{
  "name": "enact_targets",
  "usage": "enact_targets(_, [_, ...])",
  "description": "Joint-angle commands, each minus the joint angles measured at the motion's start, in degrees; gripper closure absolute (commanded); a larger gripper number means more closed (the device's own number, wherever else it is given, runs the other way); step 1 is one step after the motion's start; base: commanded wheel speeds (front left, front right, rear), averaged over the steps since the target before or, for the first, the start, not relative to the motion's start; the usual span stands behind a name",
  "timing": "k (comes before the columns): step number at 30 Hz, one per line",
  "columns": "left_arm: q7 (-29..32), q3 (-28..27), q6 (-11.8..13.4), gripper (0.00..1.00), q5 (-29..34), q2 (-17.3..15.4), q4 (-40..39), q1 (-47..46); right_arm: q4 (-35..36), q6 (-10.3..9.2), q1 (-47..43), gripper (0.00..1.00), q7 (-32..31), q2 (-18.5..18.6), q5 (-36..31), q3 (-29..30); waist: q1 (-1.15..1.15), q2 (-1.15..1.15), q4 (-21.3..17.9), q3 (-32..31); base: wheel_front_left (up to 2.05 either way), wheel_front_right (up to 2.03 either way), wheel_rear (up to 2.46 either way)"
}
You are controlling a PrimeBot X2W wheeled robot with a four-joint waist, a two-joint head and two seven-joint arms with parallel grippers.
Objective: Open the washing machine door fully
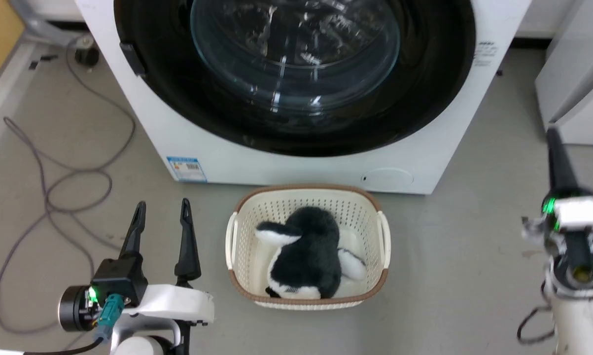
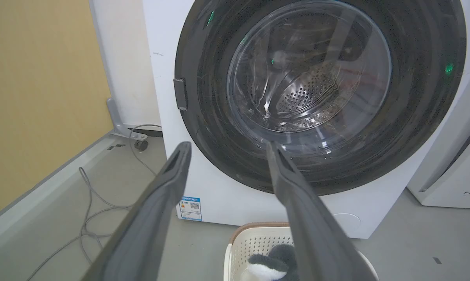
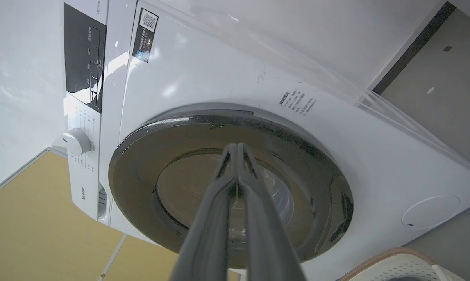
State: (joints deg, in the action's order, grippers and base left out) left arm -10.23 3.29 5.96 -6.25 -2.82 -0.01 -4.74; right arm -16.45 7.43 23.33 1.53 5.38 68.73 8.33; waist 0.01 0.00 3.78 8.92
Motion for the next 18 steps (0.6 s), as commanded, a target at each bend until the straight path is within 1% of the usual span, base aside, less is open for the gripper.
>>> enact_targets(1, [-0.56, 0.22, 0.42, 0.00, -0.22, -0.05, -0.37, -0.98, -0.85, 0.05, 2.37, 1.00, -0.15, 0.64, 1.55, 0.24, -0.01, 0.00, 0.55, 1.09, 0.00, 0.00, 0.00])
enact_targets(6, [-1.15, 0.48, 0.74, 0.00, -0.70, -0.05, -0.71, -2.51, -5.53, 0.05, 9.27, 1.00, 0.57, 2.48, 3.50, 0.98, -0.01, 0.00, 1.44, 3.70, 0.00, 0.00, 0.00])
enact_targets(10, [-1.63, 0.89, 1.12, 0.00, -1.19, -0.05, -1.13, -3.72, -9.90, 0.05, 15.94, 1.00, 1.27, 4.74, 5.22, 1.52, -0.01, 0.00, 2.32, 6.00, 0.00, 0.00, 0.00])
enact_targets(15, [-2.23, 1.52, 1.63, 0.00, -1.54, -0.05, -1.94, -5.41, -15.54, 0.05, 23.67, 1.00, 1.62, 8.27, 5.99, 0.65, -0.01, 0.00, 3.50, 8.74, 0.00, 0.00, 0.00])
enact_targets(18, [-2.59, 1.73, 1.77, 0.00, -1.42, -0.05, -2.36, -6.44, -19.05, 0.05, 27.72, 1.00, 1.17, 10.43, 5.86, -0.86, -0.01, 0.00, 4.12, 10.35, 0.00, 0.00, 0.00])
